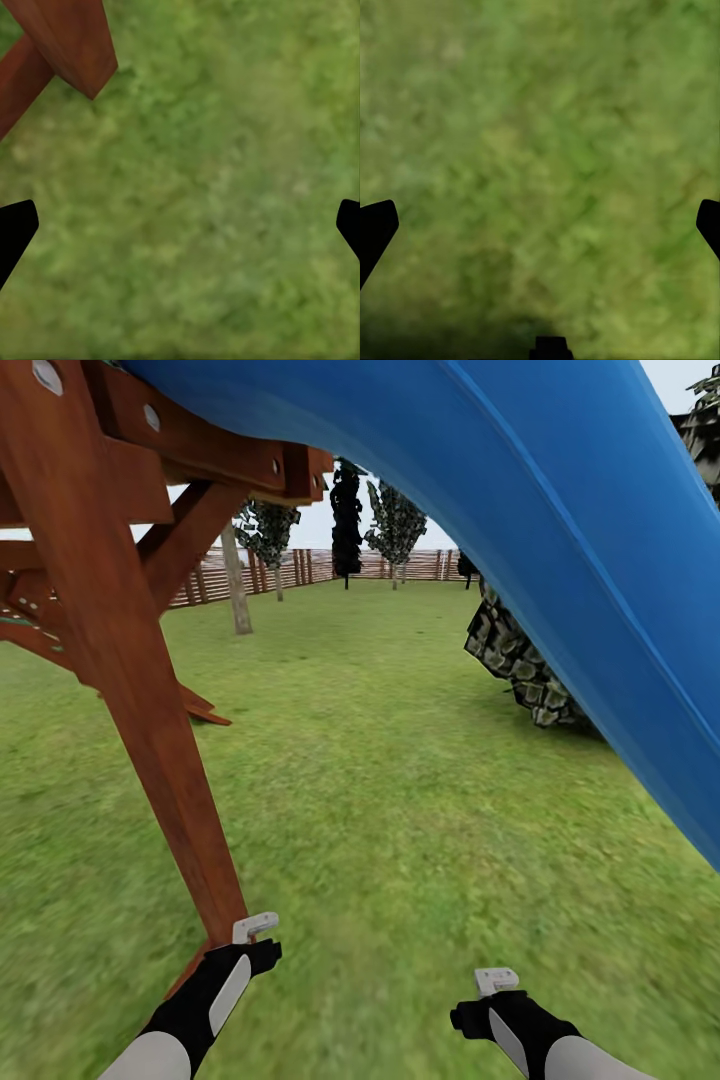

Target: Take the three Easter eggs out of the wicker basket on the lawn in the garden, then place them on the lawn next to a single tree (choose any tree) so that all three eggs are next to the same tree and none are left in the basket.

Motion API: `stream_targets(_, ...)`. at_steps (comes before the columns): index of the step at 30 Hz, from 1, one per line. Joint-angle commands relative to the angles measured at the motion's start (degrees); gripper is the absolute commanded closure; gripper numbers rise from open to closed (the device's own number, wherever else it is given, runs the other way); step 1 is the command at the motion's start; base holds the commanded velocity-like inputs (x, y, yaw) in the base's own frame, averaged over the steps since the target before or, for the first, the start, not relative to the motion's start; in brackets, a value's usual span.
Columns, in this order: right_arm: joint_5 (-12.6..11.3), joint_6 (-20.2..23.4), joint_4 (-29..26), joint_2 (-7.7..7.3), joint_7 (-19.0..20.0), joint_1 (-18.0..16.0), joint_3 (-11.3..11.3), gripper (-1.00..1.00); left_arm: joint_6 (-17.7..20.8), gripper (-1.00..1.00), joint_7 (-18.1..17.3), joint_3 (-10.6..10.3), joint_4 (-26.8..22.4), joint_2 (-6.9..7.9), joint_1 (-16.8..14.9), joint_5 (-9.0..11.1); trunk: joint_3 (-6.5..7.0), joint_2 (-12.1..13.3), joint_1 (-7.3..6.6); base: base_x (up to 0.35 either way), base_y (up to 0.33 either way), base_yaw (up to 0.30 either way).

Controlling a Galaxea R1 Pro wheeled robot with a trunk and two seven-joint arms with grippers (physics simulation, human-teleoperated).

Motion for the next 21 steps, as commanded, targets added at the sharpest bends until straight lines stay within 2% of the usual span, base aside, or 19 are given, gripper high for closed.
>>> stream_targets(1,0.12,0.36,-0.12,0.00,0.07,-0.01,0.08,-1.00,0.24,-1.00,0.40,-0.04,-0.12,-0.01,-0.01,0.60,-0.24,-0.44,0.22,0.000,0.000,0.000)
stream_targets(6,0.12,0.10,-0.12,0.00,0.07,-0.01,0.07,-1.00,0.25,-1.00,0.40,0.03,-0.06,-0.04,-0.01,0.65,-1.14,-2.45,1.32,0.000,0.000,0.000)
stream_targets(11,0.04,-2.22,0.03,0.00,0.07,-0.01,0.07,-1.00,0.27,-1.00,0.44,0.09,-0.07,-0.08,-0.01,0.66,-2.03,-4.45,2.42,0.000,0.000,0.000)
stream_targets(21,-0.05,-2.54,0.15,0.00,0.05,-0.01,0.03,-1.00,0.32,-1.00,0.49,0.05,0.04,-0.13,-0.01,0.58,-3.83,-8.47,4.61,0.000,0.000,0.000)
